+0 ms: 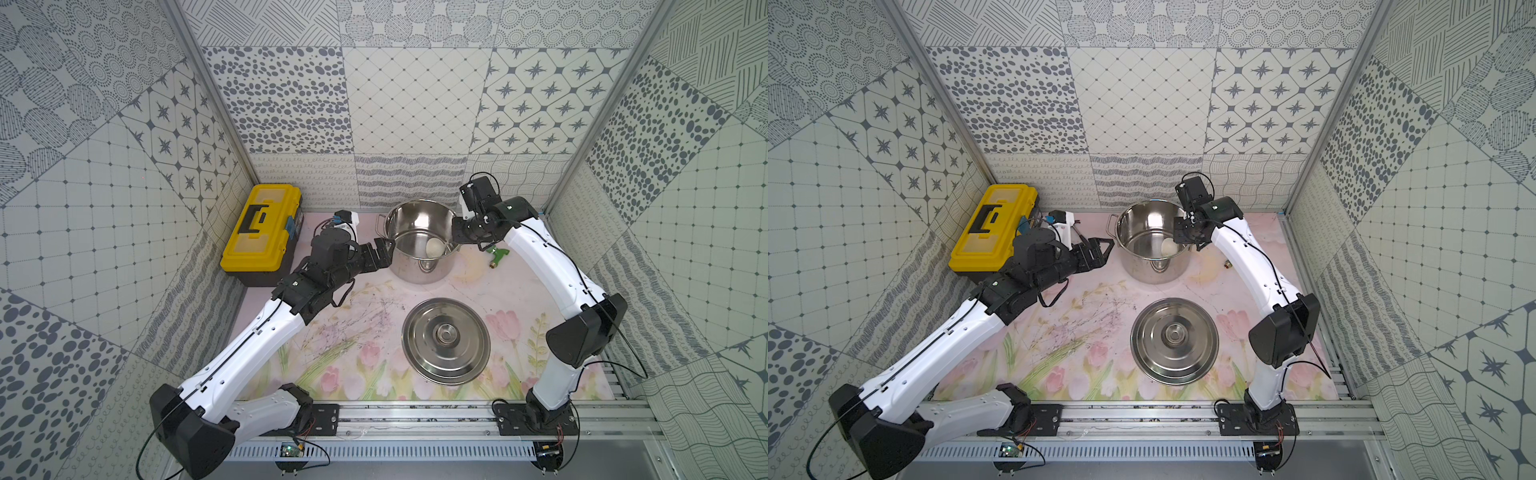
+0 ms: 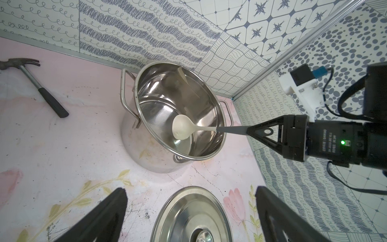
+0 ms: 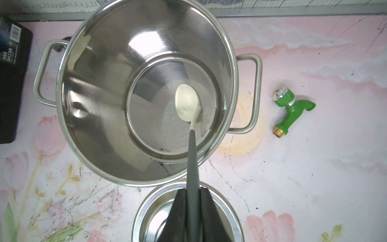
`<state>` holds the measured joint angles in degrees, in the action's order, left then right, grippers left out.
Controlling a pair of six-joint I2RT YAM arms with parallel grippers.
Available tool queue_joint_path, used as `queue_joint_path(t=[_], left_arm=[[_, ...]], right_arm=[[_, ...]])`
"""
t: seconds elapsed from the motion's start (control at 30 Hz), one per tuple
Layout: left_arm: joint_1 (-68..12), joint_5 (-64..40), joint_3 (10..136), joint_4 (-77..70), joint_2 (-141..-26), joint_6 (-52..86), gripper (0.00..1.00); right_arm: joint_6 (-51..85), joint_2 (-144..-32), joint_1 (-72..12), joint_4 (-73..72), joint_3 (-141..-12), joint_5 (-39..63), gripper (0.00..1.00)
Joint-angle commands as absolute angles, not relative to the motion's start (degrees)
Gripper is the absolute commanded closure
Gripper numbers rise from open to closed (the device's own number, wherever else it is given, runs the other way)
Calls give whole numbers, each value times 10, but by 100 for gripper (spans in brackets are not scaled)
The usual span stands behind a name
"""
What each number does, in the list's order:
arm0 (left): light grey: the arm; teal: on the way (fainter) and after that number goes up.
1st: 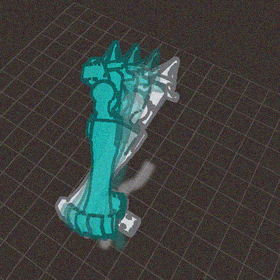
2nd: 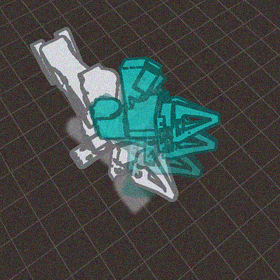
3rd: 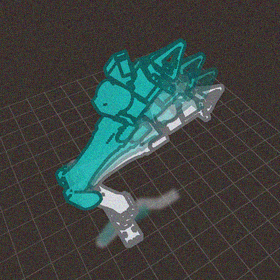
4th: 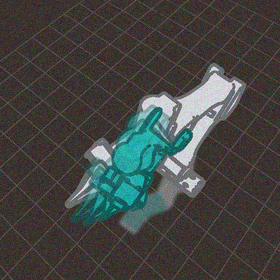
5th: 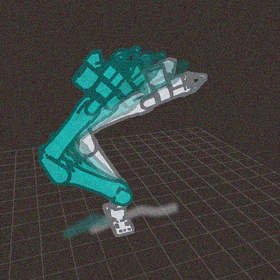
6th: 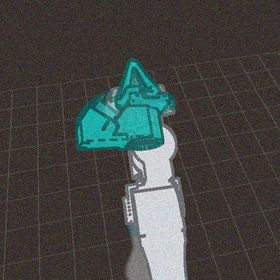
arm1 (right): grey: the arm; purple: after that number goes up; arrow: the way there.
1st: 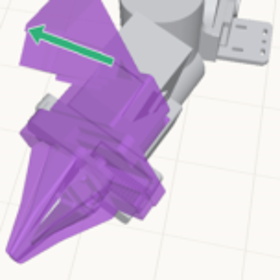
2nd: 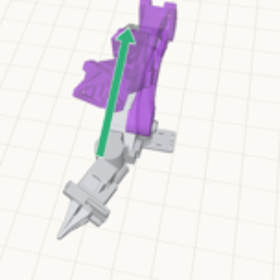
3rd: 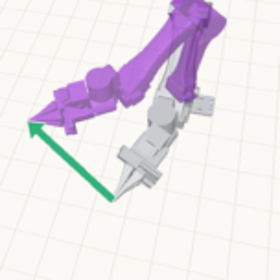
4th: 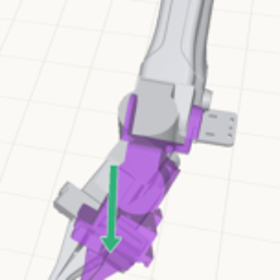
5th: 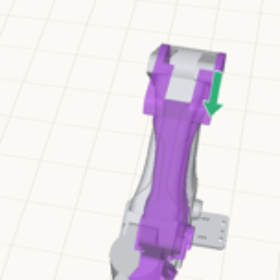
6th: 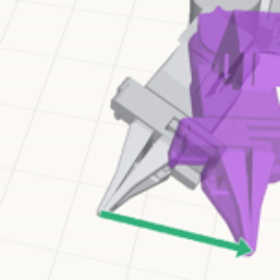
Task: Stir the soup with a spoon
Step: Stir the soup in the pan with a stick, then place the spoon at the center of the board.
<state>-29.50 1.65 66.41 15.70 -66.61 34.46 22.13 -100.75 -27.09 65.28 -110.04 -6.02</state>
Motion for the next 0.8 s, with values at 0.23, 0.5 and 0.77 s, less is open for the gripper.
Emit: queue_joint_path(t=[0.23, 0.5, 0.77], left_arm=[[-296, 1, 672, 140, -656, 339, 0], [-296, -1, 689, 142, -653, 323, 1], [-296, -6, 702, 123, -665, 316, 0]], right_arm=[[282, -925, -269, 582, -1068, -53, 100], [287, -883, -250, 580, -1094, -38, 100], [294, -791, -244, 565, -1036, -18, 100]])
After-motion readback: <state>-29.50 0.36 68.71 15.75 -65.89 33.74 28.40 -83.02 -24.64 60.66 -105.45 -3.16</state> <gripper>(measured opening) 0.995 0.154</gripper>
